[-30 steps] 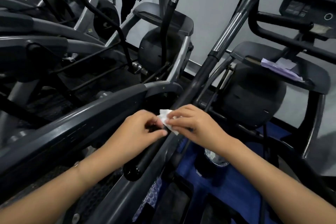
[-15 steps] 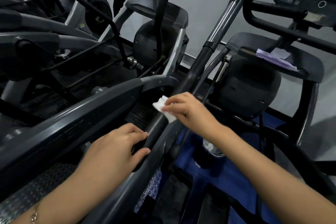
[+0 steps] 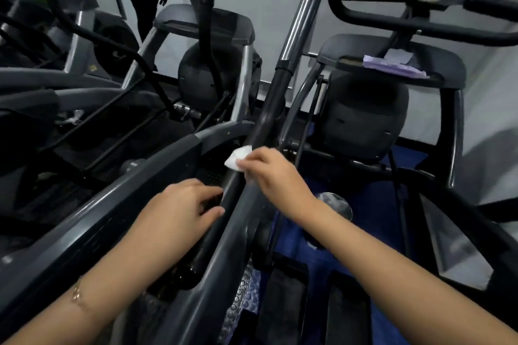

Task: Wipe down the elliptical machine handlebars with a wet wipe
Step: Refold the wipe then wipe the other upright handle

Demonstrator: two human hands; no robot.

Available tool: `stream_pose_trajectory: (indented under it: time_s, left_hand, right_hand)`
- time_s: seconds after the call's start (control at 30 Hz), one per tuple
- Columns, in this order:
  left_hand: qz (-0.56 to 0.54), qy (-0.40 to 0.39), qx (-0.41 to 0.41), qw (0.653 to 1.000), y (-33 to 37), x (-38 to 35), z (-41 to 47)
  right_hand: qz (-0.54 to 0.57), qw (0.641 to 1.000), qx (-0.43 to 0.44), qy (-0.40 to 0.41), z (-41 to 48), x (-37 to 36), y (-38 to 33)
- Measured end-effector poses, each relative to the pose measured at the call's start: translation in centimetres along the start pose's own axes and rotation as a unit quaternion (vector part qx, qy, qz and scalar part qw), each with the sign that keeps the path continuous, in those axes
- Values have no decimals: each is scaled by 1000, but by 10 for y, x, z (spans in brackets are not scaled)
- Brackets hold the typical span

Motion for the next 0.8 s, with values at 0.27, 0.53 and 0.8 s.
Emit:
stream_pose_trajectory:
  time_s: [0.27,0.53,0.8]
  left_hand:
    - [61,9,-64,996,29,-22,89]
    - [52,-17,-60,997,27,-21,116]
    - [-49,-50,-52,996,16,-13,121]
  right_hand:
    - [599,582,-546,73,21,-43,27]
    - [667,478,-571,13,13,-23,14]
    - [694,427,-578,-48,-21,-14,-29]
Point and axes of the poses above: each hand's wrist, its own z-axis towards the middle knuckle, its own x-axis out of the back of the hand, y = z × x, the point moved 1 cm from there along z, towards the middle knuckle, and after that the axes turned 14 degrees about -z, right-handed, at the moved point
